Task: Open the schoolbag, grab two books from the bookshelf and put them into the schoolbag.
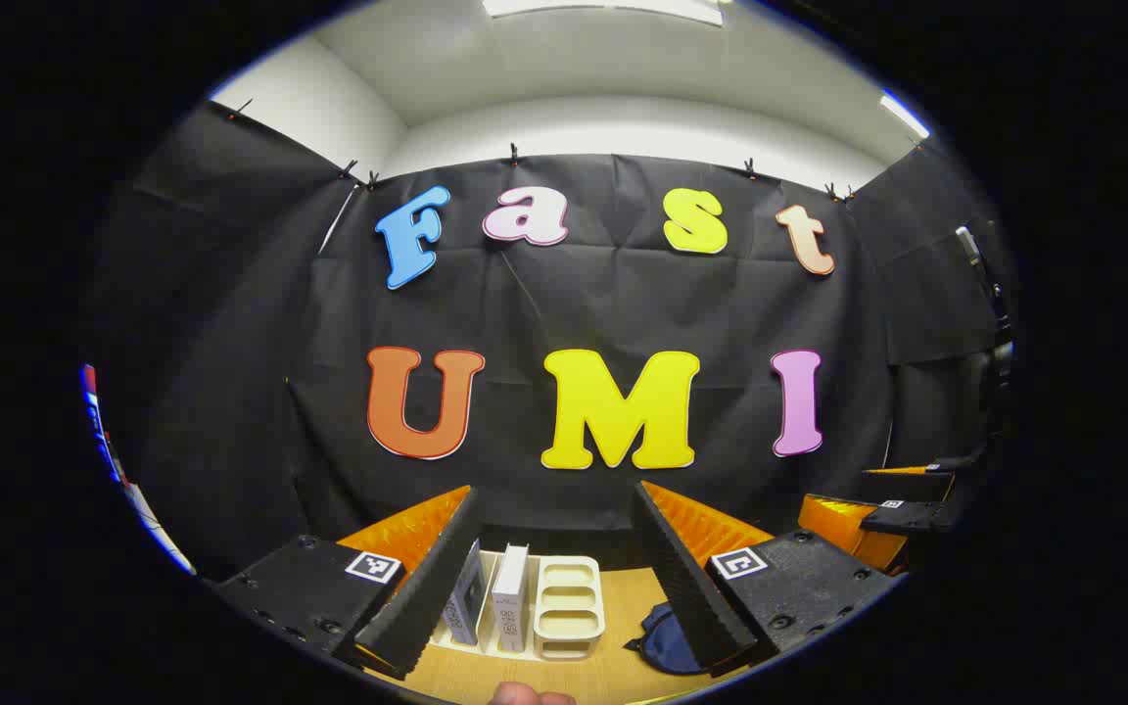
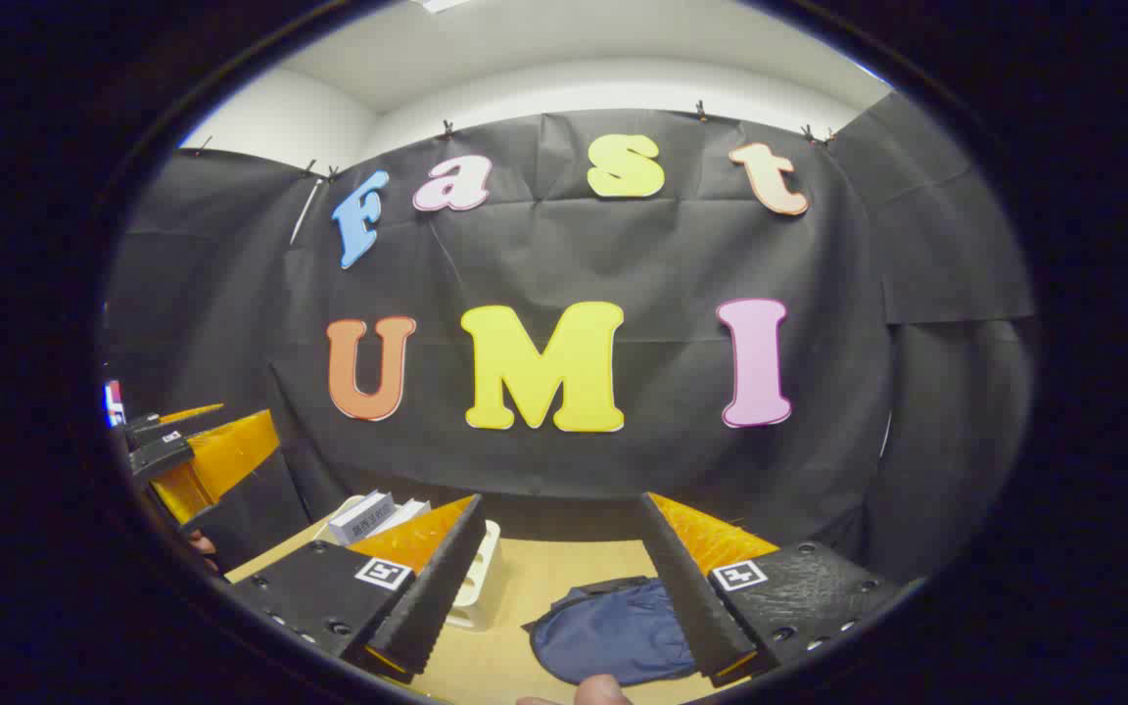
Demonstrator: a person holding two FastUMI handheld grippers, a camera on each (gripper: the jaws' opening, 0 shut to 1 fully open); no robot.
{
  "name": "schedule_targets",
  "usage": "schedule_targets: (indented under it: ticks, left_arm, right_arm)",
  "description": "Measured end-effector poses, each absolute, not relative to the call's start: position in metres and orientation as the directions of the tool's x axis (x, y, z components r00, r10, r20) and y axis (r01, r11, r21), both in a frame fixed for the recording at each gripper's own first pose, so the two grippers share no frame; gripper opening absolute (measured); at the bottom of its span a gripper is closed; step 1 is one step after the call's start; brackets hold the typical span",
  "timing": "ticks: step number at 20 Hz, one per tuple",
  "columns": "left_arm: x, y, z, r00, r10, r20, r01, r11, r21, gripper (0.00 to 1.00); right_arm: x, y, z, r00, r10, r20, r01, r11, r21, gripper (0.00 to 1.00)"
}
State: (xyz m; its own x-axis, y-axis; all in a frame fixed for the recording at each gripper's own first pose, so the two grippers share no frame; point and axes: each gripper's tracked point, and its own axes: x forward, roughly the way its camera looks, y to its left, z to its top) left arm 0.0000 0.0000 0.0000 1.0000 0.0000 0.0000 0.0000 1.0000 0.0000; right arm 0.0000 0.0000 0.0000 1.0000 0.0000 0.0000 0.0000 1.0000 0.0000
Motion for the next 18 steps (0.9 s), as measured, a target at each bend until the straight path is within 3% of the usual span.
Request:
schedule_targets:
  ticks: [11, 18]
  left_arm:
    - [0.003, 0.028, -0.023, 0.998, 0.048, -0.037, -0.048, 0.999, 0.010, 0.99]
    - [-0.022, 0.030, -0.020, 0.998, 0.056, -0.035, -0.055, 0.998, 0.030, 0.99]
  right_arm:
    - [0.009, 0.000, -0.012, 0.999, -0.026, -0.046, 0.025, 1.000, -0.006, 0.97]
    - [-0.003, 0.023, -0.047, 0.989, 0.049, -0.139, -0.056, 0.997, -0.053, 0.95]
